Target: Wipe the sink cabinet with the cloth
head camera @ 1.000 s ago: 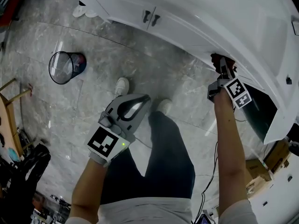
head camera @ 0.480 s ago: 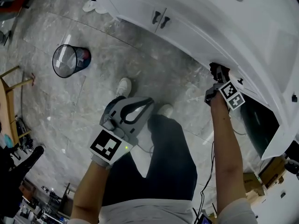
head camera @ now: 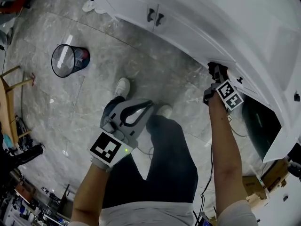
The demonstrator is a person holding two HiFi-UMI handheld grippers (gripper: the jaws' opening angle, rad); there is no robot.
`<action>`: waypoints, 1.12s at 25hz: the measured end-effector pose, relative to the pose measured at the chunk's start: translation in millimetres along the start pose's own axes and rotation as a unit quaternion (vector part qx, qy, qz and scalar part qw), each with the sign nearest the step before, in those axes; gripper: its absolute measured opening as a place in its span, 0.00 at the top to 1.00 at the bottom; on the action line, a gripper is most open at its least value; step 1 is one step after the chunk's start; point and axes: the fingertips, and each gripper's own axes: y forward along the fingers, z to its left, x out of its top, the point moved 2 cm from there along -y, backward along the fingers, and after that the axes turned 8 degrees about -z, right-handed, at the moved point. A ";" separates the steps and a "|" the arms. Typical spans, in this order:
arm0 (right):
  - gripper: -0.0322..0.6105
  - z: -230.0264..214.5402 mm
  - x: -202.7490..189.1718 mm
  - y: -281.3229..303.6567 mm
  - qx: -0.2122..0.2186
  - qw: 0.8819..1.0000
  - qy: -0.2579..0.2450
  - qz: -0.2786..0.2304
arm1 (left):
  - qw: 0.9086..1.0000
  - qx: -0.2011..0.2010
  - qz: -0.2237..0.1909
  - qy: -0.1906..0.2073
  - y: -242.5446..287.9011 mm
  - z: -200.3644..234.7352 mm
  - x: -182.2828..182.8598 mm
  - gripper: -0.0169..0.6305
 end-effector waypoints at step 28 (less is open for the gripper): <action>0.70 -156.1 33.4 -56.7 -0.065 0.996 0.066 0.005 | 0.998 -0.053 0.038 0.022 59.1 -67.4 -6.8 0.95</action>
